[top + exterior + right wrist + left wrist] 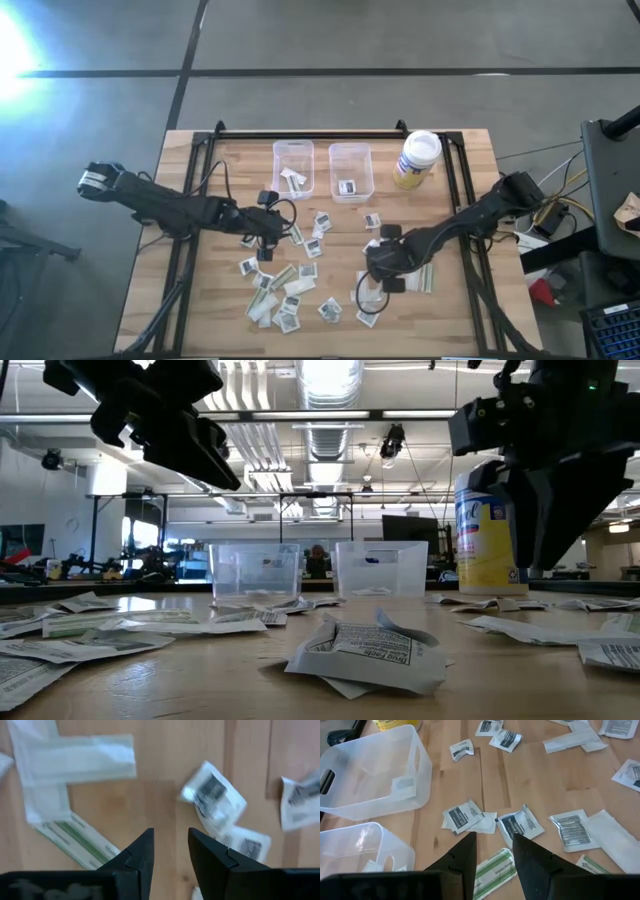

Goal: Pick & Place First Aid Supplies
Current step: Put the gray towelette pack into the right transparent bin

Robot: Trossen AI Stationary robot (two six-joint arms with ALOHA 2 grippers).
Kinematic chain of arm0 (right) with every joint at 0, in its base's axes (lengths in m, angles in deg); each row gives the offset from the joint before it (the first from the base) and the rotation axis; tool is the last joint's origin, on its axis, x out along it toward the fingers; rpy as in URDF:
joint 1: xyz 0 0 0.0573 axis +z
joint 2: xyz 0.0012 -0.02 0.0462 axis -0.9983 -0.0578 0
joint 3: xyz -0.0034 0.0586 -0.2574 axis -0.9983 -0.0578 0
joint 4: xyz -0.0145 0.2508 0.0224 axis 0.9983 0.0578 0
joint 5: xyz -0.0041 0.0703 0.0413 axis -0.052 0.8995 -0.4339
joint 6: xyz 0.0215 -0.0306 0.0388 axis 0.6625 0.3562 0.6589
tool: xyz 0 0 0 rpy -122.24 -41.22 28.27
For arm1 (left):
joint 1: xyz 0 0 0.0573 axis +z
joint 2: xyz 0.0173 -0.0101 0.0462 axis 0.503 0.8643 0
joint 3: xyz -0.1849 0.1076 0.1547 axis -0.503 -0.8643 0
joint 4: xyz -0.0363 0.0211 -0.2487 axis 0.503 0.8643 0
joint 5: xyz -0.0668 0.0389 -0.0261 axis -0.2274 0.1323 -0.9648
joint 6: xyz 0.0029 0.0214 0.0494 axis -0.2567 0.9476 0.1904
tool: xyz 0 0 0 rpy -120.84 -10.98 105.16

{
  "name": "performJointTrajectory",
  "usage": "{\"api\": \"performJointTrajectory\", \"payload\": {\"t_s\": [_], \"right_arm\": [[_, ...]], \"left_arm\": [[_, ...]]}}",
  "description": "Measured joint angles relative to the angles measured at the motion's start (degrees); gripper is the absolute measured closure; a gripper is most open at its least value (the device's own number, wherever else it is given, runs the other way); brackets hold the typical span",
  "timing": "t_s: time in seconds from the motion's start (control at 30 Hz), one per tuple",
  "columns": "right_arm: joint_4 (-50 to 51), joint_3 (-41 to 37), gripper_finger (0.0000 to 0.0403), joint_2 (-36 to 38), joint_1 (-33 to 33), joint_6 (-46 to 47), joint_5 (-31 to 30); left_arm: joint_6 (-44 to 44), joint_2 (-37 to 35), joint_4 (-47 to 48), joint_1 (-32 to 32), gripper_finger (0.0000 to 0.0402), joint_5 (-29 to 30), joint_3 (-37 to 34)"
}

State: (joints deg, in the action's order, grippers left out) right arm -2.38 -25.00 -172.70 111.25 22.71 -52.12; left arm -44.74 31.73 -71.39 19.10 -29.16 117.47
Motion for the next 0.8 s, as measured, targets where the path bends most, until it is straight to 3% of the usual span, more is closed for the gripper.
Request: {"api": "performJointTrajectory", "payload": {"t_s": [0.4, 0.8], "right_arm": [[0.1, 8.3, 0.0292, -8.9, 0.0, -3.1, -3.8], [0.3, 8.3, 0.0303, -11.2, 0.5, -3.2, -10.5]], "left_arm": [[0.3, 0.0, -0.4, 0.0, 0.0280, 0.0, 0.0], [1.9, 0.0, -0.4, 0.0, 0.0280, 0.0, 0.0]]}}
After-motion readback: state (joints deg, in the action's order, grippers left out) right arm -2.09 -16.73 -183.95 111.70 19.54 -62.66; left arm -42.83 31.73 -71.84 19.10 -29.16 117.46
